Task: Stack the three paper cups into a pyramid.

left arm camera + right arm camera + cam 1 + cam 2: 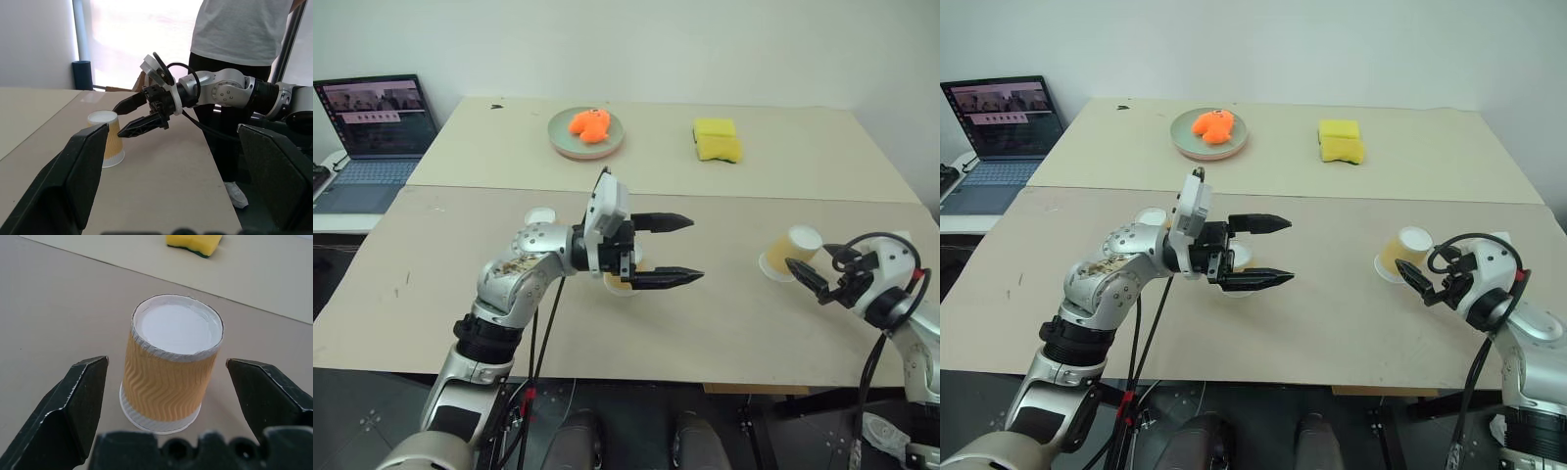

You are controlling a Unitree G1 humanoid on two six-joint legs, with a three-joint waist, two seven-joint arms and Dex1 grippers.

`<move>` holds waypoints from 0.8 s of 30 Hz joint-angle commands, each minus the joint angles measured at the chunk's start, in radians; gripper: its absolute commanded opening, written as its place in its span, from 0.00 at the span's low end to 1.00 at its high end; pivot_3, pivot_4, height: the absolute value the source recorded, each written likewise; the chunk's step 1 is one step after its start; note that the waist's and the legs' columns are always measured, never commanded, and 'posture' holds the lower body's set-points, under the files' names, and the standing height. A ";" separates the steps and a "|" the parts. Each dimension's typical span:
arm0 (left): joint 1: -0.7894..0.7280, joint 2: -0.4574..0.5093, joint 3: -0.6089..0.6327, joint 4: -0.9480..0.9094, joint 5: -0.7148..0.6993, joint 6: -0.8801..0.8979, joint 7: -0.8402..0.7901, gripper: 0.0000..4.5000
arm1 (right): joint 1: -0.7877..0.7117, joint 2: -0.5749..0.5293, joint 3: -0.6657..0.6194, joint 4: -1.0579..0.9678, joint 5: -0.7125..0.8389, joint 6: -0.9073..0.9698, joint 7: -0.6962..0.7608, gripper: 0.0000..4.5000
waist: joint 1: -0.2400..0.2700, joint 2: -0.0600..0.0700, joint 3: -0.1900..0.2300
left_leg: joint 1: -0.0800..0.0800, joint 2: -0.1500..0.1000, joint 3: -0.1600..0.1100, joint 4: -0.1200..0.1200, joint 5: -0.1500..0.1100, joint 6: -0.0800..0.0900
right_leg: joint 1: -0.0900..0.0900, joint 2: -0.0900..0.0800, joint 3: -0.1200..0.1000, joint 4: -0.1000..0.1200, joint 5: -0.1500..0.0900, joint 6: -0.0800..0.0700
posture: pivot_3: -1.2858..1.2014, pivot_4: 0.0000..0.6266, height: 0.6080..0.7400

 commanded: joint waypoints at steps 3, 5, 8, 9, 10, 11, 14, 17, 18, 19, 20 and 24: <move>0.003 0.002 0.026 -0.058 -0.015 0.008 0.025 1.00 | -0.071 -0.020 0.020 0.041 -0.010 -0.057 0.014 1.00 | -0.001 0.000 0.000 | 0.000 0.000 0.000 0.000 0.000 0.000 | 0.000 0.000 0.000 0.000 0.000 0.000 | 0.52 0.24 0.49; 0.013 0.004 0.029 -0.066 -0.015 0.011 0.037 1.00 | -0.102 -0.015 0.037 0.058 -0.010 -0.060 0.017 1.00 | -0.001 0.000 0.000 | 0.000 0.000 0.000 0.000 0.000 -0.001 | 0.000 0.000 0.000 0.000 0.000 0.000 | 0.52 0.24 0.49; 0.034 -0.003 0.037 -0.062 -0.003 0.006 0.073 1.00 | -0.139 -0.008 0.064 0.091 -0.012 -0.070 0.031 1.00 | -0.001 0.000 0.000 | 0.000 0.000 0.000 0.000 0.001 -0.001 | 0.000 0.000 0.000 0.000 0.000 0.000 | 0.52 0.24 0.49; 0.039 -0.004 0.039 -0.066 -0.003 0.006 0.080 1.00 | -0.142 -0.009 0.070 0.097 -0.015 -0.076 0.035 1.00 | -0.001 0.000 0.000 | 0.000 0.000 0.000 0.000 0.001 -0.001 | 0.000 0.000 0.000 0.000 0.000 0.000 | 0.52 0.24 0.49; 0.045 -0.007 0.046 -0.074 -0.011 0.013 0.093 1.00 | -0.146 -0.009 0.071 0.105 -0.012 -0.082 0.041 0.94 | 0.000 0.000 0.000 | 0.000 0.000 0.000 0.000 0.001 -0.001 | 0.000 0.000 0.000 0.000 0.000 0.000 | 0.52 0.24 0.49; 0.051 -0.009 0.052 -0.081 -0.015 0.018 0.105 1.00 | -0.153 -0.007 0.072 0.115 -0.012 -0.090 0.043 0.91 | 0.001 0.000 0.000 | 0.000 0.000 0.000 0.000 0.000 -0.001 | 0.000 0.000 0.000 0.000 0.000 0.000 | 0.52 0.24 0.49; 0.073 -0.003 0.059 -0.103 -0.015 0.022 0.129 1.00 | -0.164 -0.005 0.079 0.131 -0.006 -0.098 0.062 0.71 | 0.001 0.000 0.000 | -0.001 0.000 0.000 0.000 0.001 -0.001 | 0.000 0.000 0.000 0.000 0.000 0.000 | 0.52 0.24 0.49; 0.102 0.006 0.075 -0.134 -0.018 0.031 0.156 1.00 | -0.173 0.002 0.087 0.135 -0.002 -0.102 0.073 0.61 | -0.001 0.000 0.000 | 0.000 0.000 0.000 0.000 0.001 -0.002 | 0.000 0.000 0.000 0.000 0.000 0.000 | 0.52 0.24 0.49; 0.111 0.010 0.085 -0.144 -0.022 0.036 0.167 1.00 | -0.176 0.004 0.089 0.135 -0.002 -0.103 0.074 0.60 | -0.001 0.000 0.000 | 0.000 0.000 0.000 0.000 0.001 -0.002 | 0.000 0.000 0.000 0.000 0.000 0.000 | 0.52 0.24 0.49; 0.118 0.014 0.094 -0.155 -0.025 0.042 0.178 1.00 | -0.179 0.005 0.092 0.135 -0.003 -0.103 0.074 0.60 | -0.001 0.000 0.000 | 0.000 0.000 0.000 0.000 0.001 -0.002 | 0.000 0.000 0.000 0.000 0.000 0.000 | 0.52 0.24 0.49; 0.126 0.021 0.108 -0.166 -0.032 0.048 0.188 1.00 | -0.188 0.005 0.096 0.138 -0.006 -0.100 0.070 0.60 | -0.001 0.000 0.000 | 0.000 0.000 0.000 0.000 0.001 -0.002 | 0.000 0.000 0.000 0.000 0.000 0.000 | 0.52 0.24 0.49; 0.146 0.054 0.172 -0.213 -0.068 0.083 0.232 1.00 | -0.244 0.000 0.113 0.121 0.008 -0.071 0.073 0.60 | -0.005 0.001 0.000 | 0.000 0.000 0.000 0.000 0.001 -0.002 | -0.001 0.000 0.000 0.001 0.000 0.000 | 0.52 0.24 0.49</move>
